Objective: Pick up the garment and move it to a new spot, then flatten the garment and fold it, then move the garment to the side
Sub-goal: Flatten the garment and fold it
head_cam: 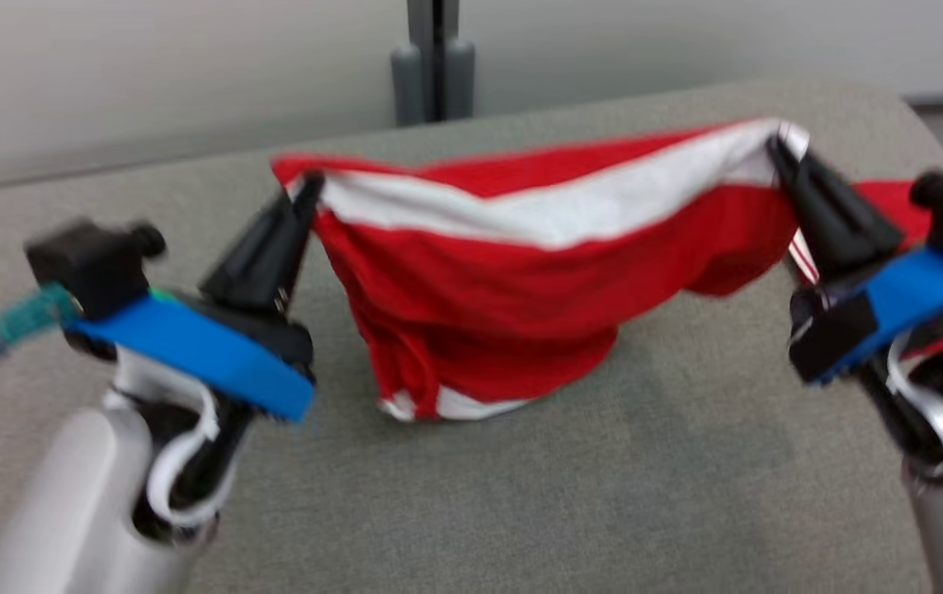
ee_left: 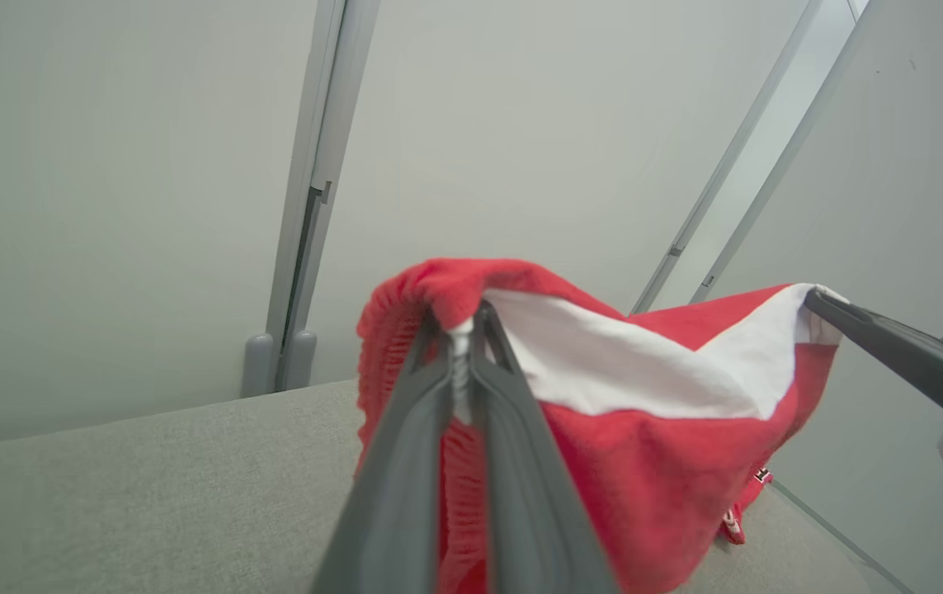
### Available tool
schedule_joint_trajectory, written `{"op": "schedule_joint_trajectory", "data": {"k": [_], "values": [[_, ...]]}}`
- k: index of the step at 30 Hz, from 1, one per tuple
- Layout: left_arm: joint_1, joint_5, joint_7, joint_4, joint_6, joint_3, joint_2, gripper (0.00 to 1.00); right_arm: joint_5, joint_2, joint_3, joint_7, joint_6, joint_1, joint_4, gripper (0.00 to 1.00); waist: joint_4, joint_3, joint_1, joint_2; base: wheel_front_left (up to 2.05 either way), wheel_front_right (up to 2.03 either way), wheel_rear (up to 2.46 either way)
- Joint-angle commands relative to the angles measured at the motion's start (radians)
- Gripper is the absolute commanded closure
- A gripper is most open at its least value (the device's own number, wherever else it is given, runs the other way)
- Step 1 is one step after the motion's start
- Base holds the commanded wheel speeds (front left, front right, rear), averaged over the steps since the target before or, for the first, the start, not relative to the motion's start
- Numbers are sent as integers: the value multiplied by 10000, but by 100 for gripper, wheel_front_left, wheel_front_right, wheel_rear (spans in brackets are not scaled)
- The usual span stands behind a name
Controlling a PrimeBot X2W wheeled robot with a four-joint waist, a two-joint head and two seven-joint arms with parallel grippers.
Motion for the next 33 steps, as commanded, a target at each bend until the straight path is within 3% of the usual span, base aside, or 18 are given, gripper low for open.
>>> {"op": "schedule_joint_trajectory", "data": {"k": [1,8,12,13,19,25,29,33], "values": [[-704,-40,217,-11,67,164,50,100,124,-219,135,-44,2,-702,191,100,334,683,2,0,0,0,0],[-4325,591,640,1093,181,770,524,100,-119,-977,980,-1705,2,-4909,2323,100,336,2892,2,0,0,0,0],[-6238,1139,-85,2048,185,1044,520,100,-657,-1063,1193,-3260,0,-7170,3723,100,360,3539,2,0,0,0,0],[-6238,1139,-85,2048,185,1044,520,100,-657,-1063,1193,-3260,0,-7170,3723,100,360,3539,2,0,0,0,0],[-7904,1761,-1778,3180,-67,1021,257,100,-1418,-747,967,-5606,-3,-9085,5112,100,415,3681,2,0,0,0,0],[-7272,1730,-2623,4149,-547,309,365,100,-1284,-637,1728,-5767,-1,-8139,6351,100,416,3270,2,0,0,0,0],[-5925,1632,-3006,4794,-634,-423,353,100,-609,-481,1945,-5025,0,-6590,7035,100,444,2895,2,0,0,0,0],[-4271,1338,-3139,5069,-705,-1407,312,100,227,-821,2365,-4053,0,-4726,6958,100,477,2414,2,0,0,0,0]]}}
